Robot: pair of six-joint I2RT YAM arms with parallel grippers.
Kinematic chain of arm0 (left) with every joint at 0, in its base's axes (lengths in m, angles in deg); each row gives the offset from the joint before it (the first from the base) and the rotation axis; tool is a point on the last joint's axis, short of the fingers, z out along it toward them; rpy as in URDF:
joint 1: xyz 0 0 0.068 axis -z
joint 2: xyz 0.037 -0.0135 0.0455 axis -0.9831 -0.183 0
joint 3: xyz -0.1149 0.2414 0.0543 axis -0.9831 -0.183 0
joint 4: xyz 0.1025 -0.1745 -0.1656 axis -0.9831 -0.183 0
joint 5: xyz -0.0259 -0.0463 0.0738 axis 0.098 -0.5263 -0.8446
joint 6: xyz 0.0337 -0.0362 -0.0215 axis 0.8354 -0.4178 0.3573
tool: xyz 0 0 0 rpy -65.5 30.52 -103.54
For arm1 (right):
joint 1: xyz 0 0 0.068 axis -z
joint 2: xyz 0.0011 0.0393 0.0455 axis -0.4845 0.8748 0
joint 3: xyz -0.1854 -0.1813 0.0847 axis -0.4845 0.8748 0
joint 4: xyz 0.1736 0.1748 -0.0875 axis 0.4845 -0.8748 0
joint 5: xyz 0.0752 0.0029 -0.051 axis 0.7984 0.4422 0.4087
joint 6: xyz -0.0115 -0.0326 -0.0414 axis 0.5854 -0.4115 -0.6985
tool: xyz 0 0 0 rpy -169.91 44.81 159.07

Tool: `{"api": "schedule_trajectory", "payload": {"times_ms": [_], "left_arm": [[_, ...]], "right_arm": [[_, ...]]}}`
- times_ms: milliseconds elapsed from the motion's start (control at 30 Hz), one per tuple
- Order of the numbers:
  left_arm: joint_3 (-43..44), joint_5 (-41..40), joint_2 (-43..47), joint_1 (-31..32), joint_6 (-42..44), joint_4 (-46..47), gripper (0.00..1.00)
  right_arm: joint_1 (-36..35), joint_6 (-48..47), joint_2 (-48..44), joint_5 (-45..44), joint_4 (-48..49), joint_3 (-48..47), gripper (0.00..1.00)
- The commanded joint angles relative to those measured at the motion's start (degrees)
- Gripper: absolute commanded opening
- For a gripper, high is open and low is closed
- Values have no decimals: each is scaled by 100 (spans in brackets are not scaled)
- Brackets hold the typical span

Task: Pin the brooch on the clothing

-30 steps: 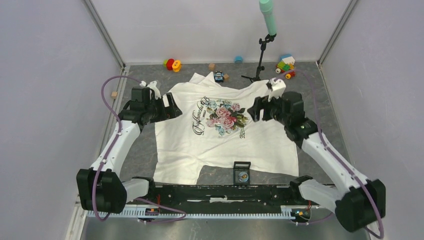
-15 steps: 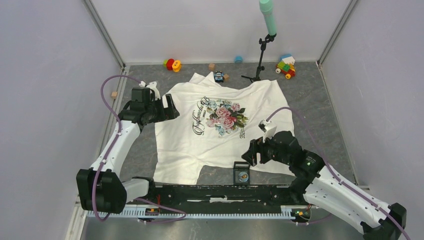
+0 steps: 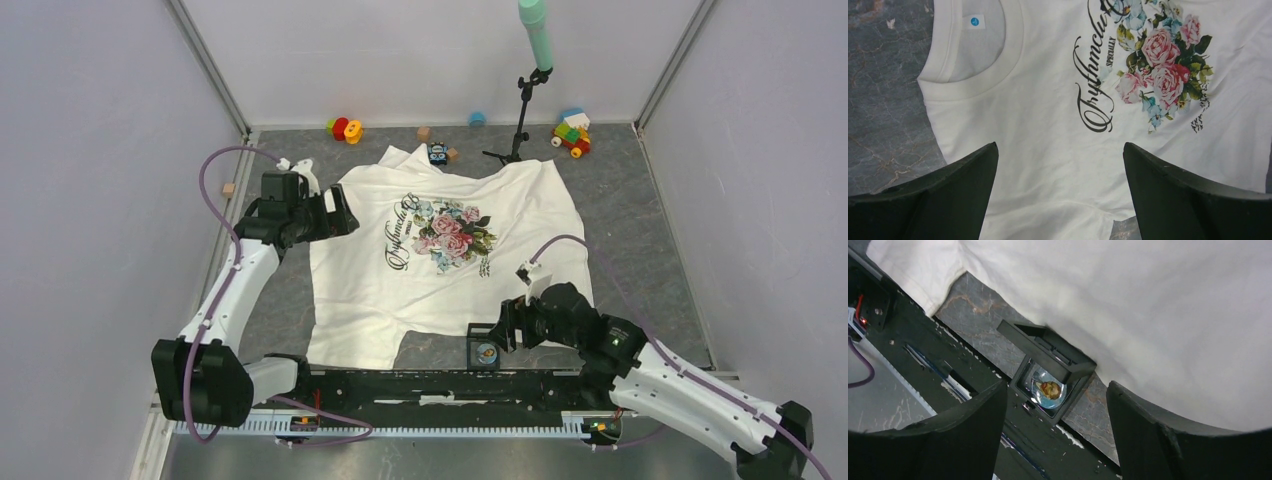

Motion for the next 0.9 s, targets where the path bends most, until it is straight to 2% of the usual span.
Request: {"api": "schedule_trajectory", "payload": {"times_ms": [0, 200, 433, 600, 867], "left_arm": [[593, 232, 29, 15, -194, 126, 100], [657, 133, 24, 19, -185, 262, 100], [457, 257, -97, 17, -215, 329, 100], [410, 302, -79, 19, -253, 371, 100], [307, 344, -53, 19, -284, 389, 100]], "right_arm": [[-580, 664, -1, -586, 484, 390, 77], [-1592, 1458, 330, -1710, 796, 623, 78], [-2653, 2157, 1397, -2771, 615, 275, 79], [-2930, 2308, 1758, -2984, 686, 144, 78], [-2980, 2370, 1944, -3099, 666, 38, 78]]}}
